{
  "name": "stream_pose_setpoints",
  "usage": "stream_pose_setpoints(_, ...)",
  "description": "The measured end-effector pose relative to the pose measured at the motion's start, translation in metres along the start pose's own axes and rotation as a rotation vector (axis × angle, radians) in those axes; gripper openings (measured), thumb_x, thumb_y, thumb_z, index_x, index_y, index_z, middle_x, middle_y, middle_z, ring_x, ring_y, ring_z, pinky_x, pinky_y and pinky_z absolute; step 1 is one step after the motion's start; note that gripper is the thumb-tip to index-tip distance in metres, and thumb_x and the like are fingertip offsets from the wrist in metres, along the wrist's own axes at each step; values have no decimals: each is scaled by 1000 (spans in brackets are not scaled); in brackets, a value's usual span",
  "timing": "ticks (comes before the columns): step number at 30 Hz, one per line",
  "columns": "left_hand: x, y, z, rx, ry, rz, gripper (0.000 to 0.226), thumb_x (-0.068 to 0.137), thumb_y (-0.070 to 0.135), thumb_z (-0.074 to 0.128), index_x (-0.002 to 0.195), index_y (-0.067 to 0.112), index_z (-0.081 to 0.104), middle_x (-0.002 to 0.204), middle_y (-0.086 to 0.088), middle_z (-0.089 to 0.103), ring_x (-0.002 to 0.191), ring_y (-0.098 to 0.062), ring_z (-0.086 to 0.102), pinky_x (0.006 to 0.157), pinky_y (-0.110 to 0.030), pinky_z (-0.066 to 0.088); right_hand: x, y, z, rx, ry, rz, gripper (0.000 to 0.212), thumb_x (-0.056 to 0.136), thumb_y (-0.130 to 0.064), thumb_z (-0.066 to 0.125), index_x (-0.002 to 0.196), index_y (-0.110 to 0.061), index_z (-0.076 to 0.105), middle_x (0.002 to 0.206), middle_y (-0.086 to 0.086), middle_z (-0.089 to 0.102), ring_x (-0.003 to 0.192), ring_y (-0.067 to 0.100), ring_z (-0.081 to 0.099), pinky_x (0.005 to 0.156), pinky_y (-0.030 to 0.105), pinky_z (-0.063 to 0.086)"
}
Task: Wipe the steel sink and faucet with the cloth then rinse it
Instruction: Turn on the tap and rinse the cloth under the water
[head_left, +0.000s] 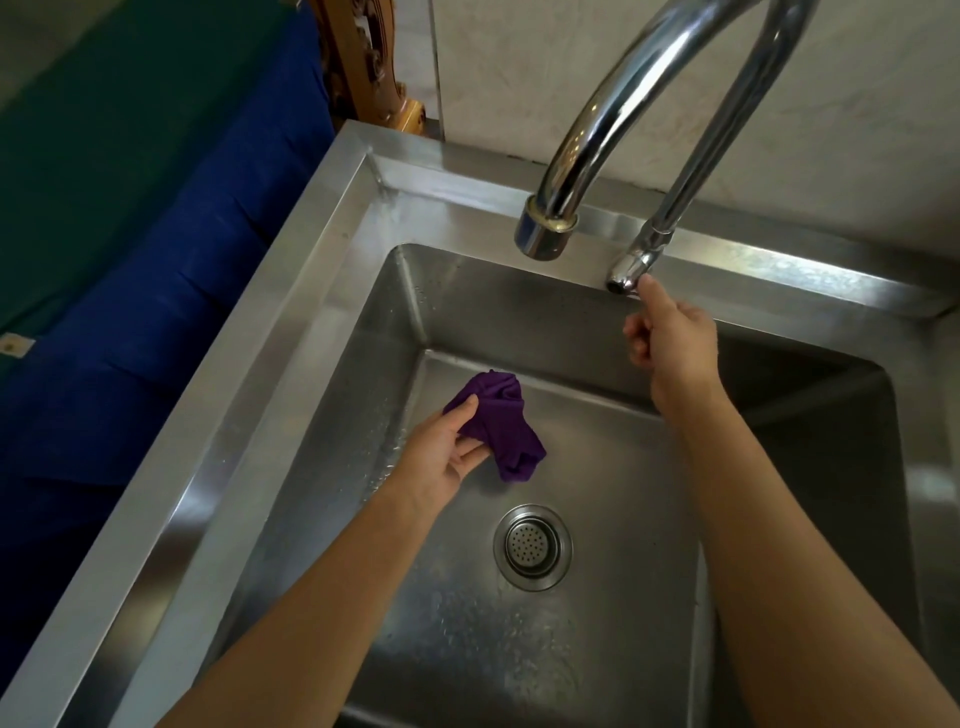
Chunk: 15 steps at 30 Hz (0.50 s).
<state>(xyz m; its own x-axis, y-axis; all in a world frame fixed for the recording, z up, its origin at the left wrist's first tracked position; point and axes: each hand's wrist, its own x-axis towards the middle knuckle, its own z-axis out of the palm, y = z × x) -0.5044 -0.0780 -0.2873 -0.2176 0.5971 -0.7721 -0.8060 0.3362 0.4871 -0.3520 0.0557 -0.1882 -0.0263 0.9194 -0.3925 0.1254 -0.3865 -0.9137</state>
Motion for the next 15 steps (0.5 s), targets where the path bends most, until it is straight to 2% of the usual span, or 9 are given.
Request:
stream_pose_setpoints(4,0,2,2,-17,3,7,7,89,10,59,95,7,61,71,-7,73,76,-20,69,76,-38,55,1,-3,4,-36,69,-37,30,91,-30,55,65,-18,48,59,1,50,47,8,39,49,21,34)
stream_pose_setpoints(8,-3,7,5,-37,18,9,8,89,10,59,96,6,60,80,-11,71,84,-23,66,83,-41,52,1,-6,8,-55,108,-58,32,91,-25,55,62,-18,45,58,0,49,49,8,40,51,22,36)
stream_pose_setpoints(10,-4,9,6,-40,15,12,7,89,10,59,96,7,60,85,-12,68,84,-23,66,82,-41,52,3,-7,9,-83,126,-82,33,90,-22,55,59,-18,44,56,0,48,49,8,41,52,23,37)
stream_pose_setpoints(15,-3,11,9,-42,15,10,3,89,9,59,91,7,60,79,-9,70,83,-23,65,84,-41,53,7,-6,11,-165,166,-110,36,88,-22,54,54,-17,42,53,-1,49,47,10,42,53,27,37)
